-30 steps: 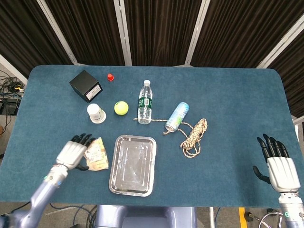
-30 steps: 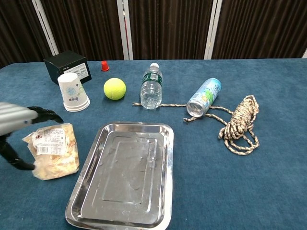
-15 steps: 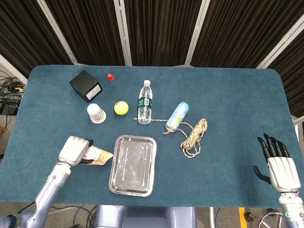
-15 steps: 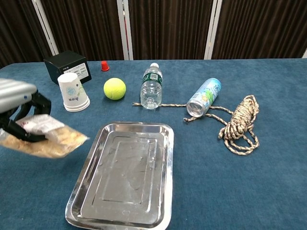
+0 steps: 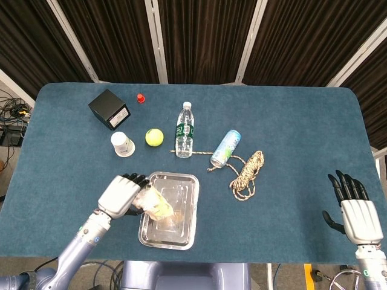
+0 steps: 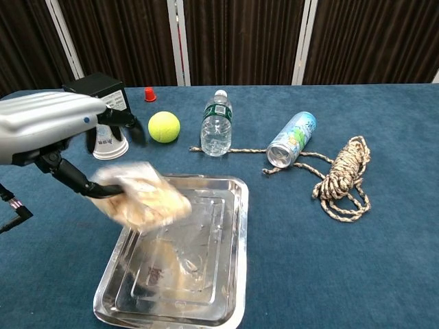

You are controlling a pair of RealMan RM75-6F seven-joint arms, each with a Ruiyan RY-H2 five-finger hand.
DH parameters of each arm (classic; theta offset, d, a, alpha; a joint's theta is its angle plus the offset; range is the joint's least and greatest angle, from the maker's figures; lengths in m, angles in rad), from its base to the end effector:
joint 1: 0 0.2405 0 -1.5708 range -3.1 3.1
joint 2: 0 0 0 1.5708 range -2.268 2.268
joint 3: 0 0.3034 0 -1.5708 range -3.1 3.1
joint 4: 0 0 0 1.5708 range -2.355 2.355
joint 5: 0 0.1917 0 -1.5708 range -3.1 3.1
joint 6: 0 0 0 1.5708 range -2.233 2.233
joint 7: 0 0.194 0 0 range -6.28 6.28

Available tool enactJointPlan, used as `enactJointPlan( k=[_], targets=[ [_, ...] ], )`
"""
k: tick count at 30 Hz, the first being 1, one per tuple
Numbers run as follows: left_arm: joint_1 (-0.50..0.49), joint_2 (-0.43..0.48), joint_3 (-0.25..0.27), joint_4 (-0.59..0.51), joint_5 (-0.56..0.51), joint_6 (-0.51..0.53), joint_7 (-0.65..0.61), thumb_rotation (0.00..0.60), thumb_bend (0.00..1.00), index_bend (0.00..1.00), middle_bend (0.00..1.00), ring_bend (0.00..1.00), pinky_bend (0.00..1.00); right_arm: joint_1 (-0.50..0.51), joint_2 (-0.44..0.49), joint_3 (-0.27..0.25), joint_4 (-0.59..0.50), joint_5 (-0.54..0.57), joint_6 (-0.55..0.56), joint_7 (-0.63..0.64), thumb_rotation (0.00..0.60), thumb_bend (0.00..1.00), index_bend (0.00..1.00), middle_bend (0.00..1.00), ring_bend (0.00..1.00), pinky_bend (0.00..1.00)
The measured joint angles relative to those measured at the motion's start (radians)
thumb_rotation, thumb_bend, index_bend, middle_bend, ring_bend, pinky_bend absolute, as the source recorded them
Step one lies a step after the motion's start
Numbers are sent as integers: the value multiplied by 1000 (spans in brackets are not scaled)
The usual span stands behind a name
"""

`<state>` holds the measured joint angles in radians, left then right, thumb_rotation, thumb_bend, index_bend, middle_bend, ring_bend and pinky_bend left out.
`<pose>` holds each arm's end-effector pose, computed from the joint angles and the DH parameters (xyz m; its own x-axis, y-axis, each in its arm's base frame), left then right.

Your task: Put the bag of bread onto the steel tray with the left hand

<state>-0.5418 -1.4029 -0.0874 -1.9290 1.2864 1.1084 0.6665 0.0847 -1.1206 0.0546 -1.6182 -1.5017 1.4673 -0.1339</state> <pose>-0.1518 0.3134 0.0242 0.5329 0.1874 0.8251 0.7766 -0.4957 -0.3889 -0.3452 -0.2338 0.1927 0.5075 -0.0142 0.8616 -0.8617 -0.0137 0.5073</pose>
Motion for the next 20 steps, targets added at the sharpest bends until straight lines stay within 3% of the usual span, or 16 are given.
enactJointPlan(
  k=[8, 11, 15, 20],
  targets=[
    [33, 82, 18, -39, -19, 65, -1, 600, 126, 0, 0, 0, 146, -4, 4, 0, -4, 0, 5, 0, 600, 302, 0, 0, 0, 98],
    [74, 153, 38, -36, 7, 108, -60, 600, 81, 0, 0, 0, 139, -4, 3, 0, -6, 0, 5, -6, 600, 303, 0, 0, 0, 97],
    [151, 233, 79, 6, 64, 187, -185, 600, 12, 0, 0, 0, 57, -1, 0, 0, -10, 4, -1, -17, 600, 303, 0, 0, 0, 97],
    [255, 263, 124, 114, 137, 310, -377, 600, 8, 0, 0, 0, 0, 1, -6, -1, -14, 3, -6, -33, 600, 302, 0, 0, 0, 97]
  ],
)
